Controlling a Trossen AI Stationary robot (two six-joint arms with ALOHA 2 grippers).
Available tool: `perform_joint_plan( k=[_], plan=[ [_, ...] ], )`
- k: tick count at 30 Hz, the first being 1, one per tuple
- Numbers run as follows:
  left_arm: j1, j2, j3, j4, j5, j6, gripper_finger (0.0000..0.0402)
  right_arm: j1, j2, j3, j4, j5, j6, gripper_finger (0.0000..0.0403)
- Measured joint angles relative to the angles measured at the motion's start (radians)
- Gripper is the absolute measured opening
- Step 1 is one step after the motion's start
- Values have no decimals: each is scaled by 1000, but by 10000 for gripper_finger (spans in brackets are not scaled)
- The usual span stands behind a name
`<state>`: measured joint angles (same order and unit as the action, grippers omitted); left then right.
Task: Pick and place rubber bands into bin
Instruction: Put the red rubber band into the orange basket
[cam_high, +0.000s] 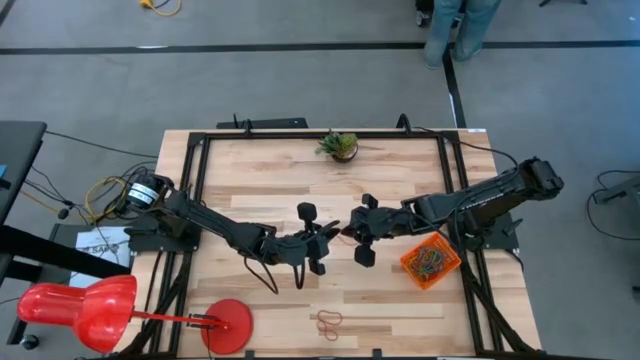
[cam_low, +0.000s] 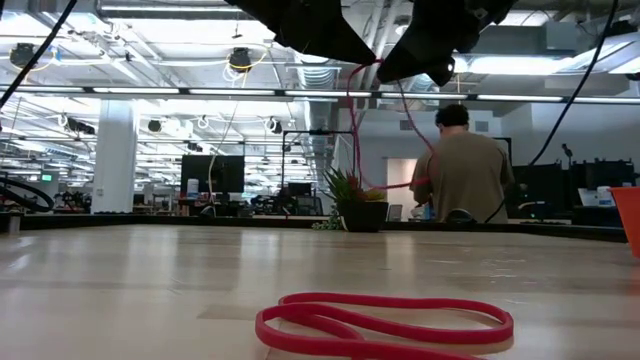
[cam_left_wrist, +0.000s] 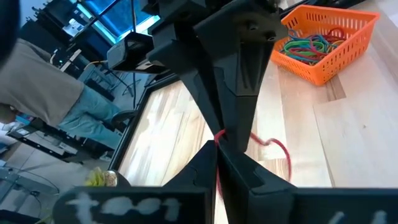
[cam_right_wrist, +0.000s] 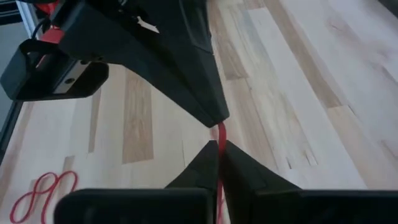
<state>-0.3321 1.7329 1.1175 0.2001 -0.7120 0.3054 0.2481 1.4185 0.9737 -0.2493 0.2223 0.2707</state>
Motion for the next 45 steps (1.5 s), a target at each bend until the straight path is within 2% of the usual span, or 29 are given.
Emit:
perform_joint_plan(
  k=[10, 14, 18, 22, 27, 31, 34, 41, 45],
  plan=[
    [3, 0, 0, 0, 1, 12, 0, 0, 0, 0, -4, 3, 34, 2],
    [12, 0, 0, -1, 54, 7, 5, 3, 0, 0, -4, 11, 43, 2],
    [28, 0, 0, -5, 126, 5, 33, 7, 0, 0, -4, 12, 44, 1],
    [34, 1, 0, -17, 106, -3, 76, 7, 0, 0, -51, 14, 143, 1],
    [34, 2, -1, -41, 9, -19, 122, 25, 0, 0, -277, 14, 362, 1],
    [35, 2, -1, -71, -8, -14, 139, 54, -25, 2, -510, 9, 529, 1],
    [42, 1, -1, -101, -9, -14, 142, 86, -53, 55, -718, -32, 708, 0],
    [62, 2, -1, -194, -10, -28, 142, 255, -80, 226, -1113, -233, 1095, 0],
    [74, 2, -1, -207, -10, -45, 142, 374, -74, 231, -1317, -250, 1360, 0]
  ],
)
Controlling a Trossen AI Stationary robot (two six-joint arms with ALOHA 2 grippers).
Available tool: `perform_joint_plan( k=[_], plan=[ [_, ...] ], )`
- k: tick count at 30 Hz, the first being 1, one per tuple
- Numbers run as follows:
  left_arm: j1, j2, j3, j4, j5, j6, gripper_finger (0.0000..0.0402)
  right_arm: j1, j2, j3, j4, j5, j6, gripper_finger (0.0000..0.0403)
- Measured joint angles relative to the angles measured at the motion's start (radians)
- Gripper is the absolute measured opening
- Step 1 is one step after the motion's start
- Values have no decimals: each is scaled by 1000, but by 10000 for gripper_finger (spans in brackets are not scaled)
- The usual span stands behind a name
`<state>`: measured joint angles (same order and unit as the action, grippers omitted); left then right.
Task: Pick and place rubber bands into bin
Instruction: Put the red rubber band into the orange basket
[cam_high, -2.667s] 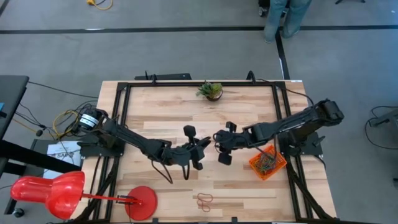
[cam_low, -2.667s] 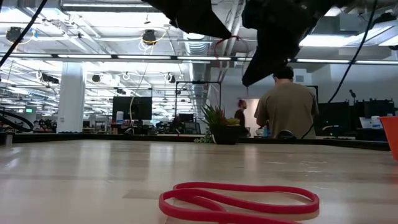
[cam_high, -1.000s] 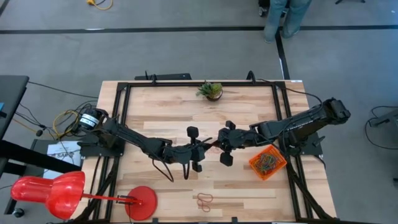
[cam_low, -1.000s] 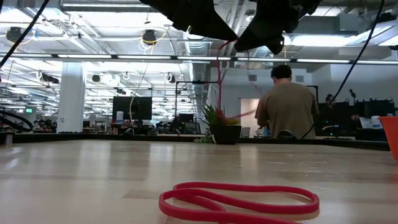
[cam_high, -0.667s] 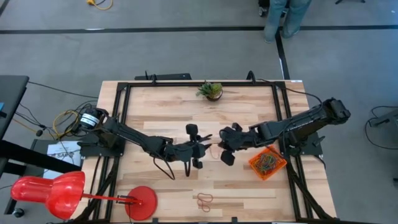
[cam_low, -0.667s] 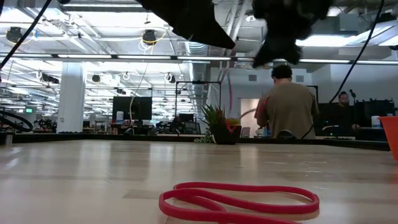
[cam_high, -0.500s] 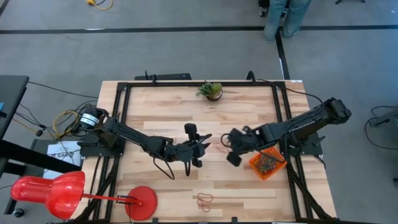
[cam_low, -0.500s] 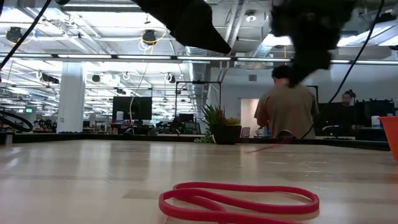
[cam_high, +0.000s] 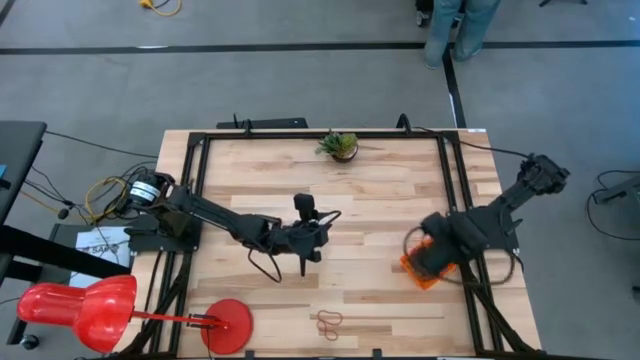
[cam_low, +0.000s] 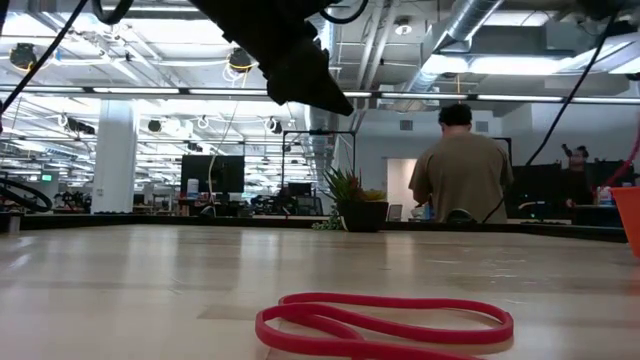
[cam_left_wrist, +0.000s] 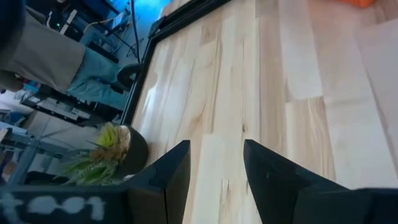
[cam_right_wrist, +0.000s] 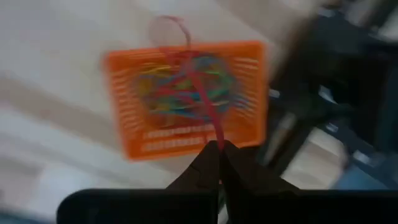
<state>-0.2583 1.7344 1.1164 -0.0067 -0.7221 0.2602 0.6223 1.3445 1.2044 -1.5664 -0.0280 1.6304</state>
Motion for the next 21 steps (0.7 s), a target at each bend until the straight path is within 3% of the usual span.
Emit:
perform_joint_plan(
  k=[7, 21],
  plan=[
    [21, 0, 0, -6, 3, -8, 142, 121, 11, -112, 92, 33, 165, 0],
    [25, 0, 0, -60, 8, -28, 142, 119, 108, -177, 271, -43, 172, 66]
  ],
)
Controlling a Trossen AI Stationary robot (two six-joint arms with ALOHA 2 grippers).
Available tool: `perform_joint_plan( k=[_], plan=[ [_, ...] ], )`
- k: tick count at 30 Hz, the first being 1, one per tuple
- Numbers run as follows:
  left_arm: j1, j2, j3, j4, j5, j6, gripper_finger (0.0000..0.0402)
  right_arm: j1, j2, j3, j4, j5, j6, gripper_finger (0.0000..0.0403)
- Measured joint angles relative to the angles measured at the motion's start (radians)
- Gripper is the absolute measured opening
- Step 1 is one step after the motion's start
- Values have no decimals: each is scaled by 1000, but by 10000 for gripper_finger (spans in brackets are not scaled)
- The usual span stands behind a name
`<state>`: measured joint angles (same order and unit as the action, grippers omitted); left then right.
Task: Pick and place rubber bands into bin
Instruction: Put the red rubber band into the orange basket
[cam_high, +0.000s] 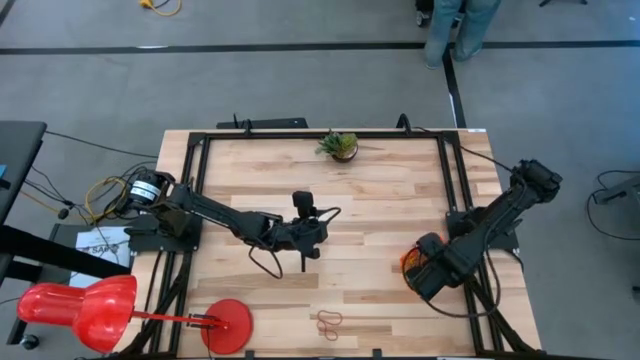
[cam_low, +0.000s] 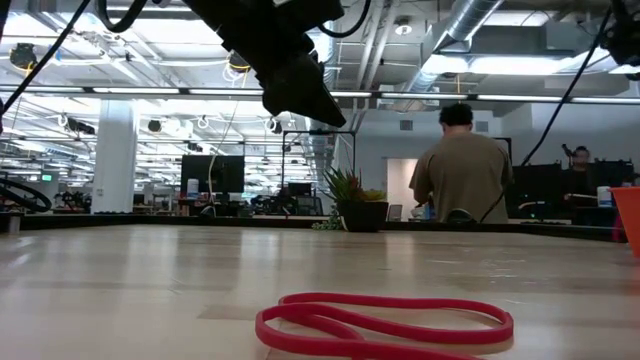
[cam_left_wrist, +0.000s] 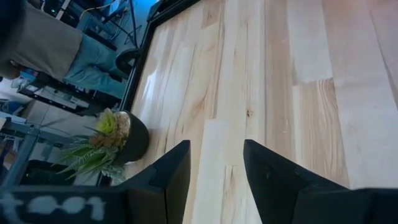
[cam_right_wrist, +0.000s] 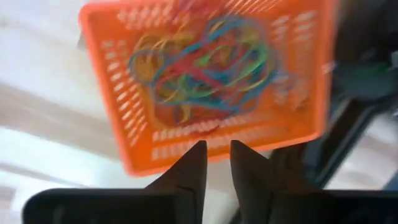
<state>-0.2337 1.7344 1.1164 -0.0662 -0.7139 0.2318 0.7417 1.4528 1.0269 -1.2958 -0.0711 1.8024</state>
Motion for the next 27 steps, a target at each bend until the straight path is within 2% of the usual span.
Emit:
perform_joint_plan(
  k=[5, 8, 12, 15, 19, 23, 27],
  plan=[
    [0, 0, 0, 0, 0, -3, 142, 6, 71, -2, 90, -142, -17, 74],
    [0, 0, 0, 1, 0, -3, 142, -3, 107, -2, 84, -159, -54, 75],
    [0, 0, 0, 8, 0, -3, 142, -40, 120, -2, 64, -96, -154, 75],
    [0, 0, 0, 8, 5, -19, 142, -73, 106, -2, 62, 0, -230, 75],
    [0, 0, 0, 6, 114, -59, 142, -112, 99, -2, 61, 147, -277, 75],
    [-1, 0, 0, 4, 203, -61, 141, -143, 108, -6, 75, 163, -335, 75],
    [-1, 0, 0, 2, 212, -63, 141, -163, 107, -37, 127, 161, -337, 75]
  ],
)
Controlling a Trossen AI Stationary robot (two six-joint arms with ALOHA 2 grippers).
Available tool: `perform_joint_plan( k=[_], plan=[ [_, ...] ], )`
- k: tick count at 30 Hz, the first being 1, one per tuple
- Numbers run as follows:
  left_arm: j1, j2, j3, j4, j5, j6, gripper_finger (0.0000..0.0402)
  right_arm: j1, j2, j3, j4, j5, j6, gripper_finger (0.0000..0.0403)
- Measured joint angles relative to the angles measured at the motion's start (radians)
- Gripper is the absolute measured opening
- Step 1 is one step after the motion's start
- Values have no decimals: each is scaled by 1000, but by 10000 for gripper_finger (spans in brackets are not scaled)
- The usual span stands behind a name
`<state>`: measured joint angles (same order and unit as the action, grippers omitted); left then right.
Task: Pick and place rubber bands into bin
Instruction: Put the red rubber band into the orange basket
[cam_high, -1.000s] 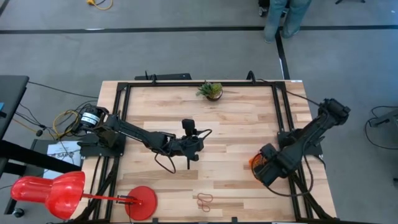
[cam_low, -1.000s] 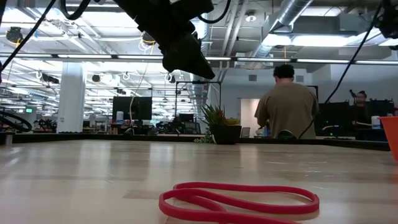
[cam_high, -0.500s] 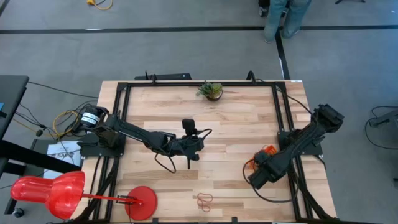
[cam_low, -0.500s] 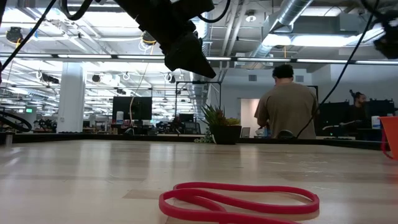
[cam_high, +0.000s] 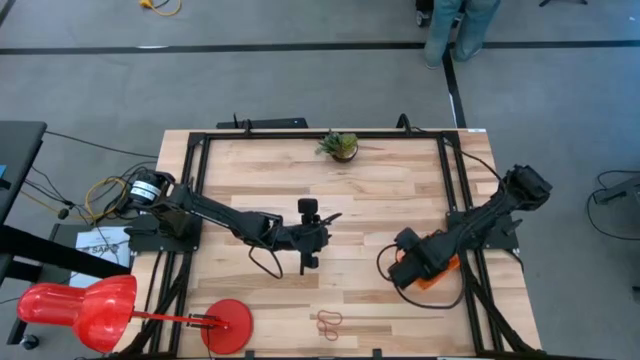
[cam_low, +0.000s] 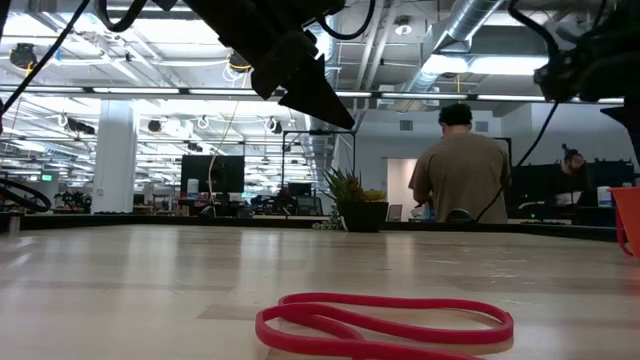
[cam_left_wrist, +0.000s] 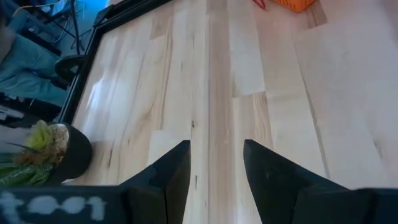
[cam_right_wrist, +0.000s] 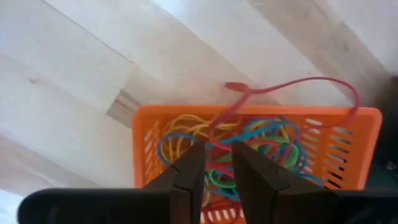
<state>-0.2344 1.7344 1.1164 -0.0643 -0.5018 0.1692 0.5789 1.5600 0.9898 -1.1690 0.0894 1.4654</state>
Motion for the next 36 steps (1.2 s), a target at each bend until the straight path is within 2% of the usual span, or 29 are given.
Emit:
perform_joint_plan(
  k=[19, 22, 31, 36],
  plan=[
    [1, 0, 0, -7, 0, -7, 141, -5, 0, -4, 26, 4, 1, 75],
    [1, 0, 0, -7, 0, -9, 141, -5, 0, -7, 29, 31, 2, 75],
    [1, 0, 0, -7, -1, -9, 141, -5, 0, -116, 166, -5, 10, 75],
    [1, 0, 0, -7, -2, -9, 141, -11, 0, -127, 159, -2, 10, 69]
  ],
)
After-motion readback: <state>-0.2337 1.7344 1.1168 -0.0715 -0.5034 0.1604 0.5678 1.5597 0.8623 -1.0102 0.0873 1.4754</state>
